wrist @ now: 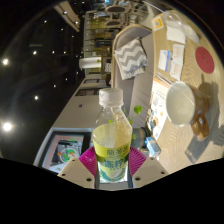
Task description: Pour water
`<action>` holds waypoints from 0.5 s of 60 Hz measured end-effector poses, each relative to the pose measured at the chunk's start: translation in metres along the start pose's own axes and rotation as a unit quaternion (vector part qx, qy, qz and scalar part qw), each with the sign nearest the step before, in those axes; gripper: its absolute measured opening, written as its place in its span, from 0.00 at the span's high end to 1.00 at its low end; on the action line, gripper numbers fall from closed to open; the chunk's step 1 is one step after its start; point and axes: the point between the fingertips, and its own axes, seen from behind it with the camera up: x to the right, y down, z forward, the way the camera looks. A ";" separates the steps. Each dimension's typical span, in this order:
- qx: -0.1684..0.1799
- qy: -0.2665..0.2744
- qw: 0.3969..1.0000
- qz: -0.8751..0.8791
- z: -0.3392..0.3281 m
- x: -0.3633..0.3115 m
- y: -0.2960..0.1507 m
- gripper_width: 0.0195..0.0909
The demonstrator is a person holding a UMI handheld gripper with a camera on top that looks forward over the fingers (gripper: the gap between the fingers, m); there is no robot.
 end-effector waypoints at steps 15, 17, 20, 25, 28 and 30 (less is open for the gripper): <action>0.072 0.035 0.902 -0.423 -0.046 -0.086 -0.066 0.75; 0.084 0.049 0.883 -0.458 -0.048 -0.088 -0.079 0.75; 0.100 0.072 0.853 -0.507 -0.057 -0.087 -0.099 0.75; 0.123 0.117 0.800 -0.576 -0.077 -0.070 -0.138 0.75; 0.129 0.148 0.773 -0.603 -0.084 -0.056 -0.160 0.75; 0.131 0.169 0.758 -0.616 -0.089 -0.044 -0.172 0.75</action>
